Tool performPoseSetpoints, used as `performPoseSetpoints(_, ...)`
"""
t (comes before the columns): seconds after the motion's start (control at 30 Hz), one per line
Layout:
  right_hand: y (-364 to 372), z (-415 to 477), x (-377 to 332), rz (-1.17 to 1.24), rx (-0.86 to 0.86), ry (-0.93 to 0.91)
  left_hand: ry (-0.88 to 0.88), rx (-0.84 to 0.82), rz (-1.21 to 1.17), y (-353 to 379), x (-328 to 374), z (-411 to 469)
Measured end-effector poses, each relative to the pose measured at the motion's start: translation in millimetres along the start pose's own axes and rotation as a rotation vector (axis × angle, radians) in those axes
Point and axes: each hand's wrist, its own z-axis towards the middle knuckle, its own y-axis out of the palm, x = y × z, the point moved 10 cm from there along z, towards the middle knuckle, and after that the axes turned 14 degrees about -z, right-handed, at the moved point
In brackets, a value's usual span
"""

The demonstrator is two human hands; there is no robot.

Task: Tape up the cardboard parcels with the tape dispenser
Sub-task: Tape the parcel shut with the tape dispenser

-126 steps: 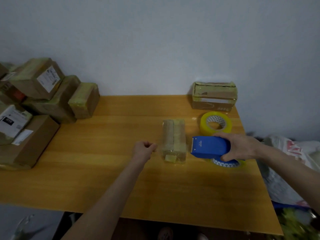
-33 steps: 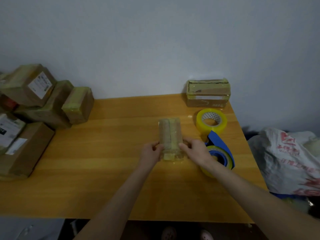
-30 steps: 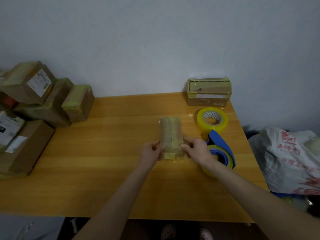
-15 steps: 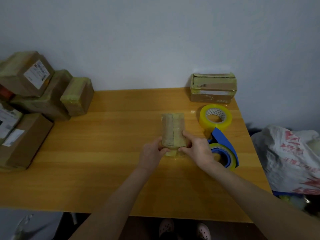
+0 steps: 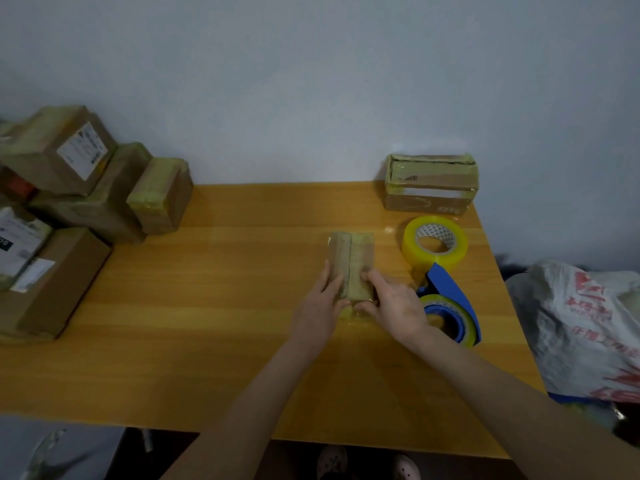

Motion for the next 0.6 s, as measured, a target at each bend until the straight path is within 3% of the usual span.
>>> performPoseSetpoints(0.2,5,3,14,0.132,-0.142,0.093,-0.035,-0.087,-0.048,5,-8,-4)
performPoseSetpoints(0.37,9,6,14,0.239,-0.131,0.266,-0.335,0.112,-0.245,2,-23,-3)
performPoseSetpoints(0.47,10,6,14,0.247,-0.159,0.287,-0.36,0.14,-0.227,-6,-29,5)
performPoseSetpoints(0.6,11,4,24,0.253,-0.174,0.405,-0.335,0.115,-0.395,-8,-27,13)
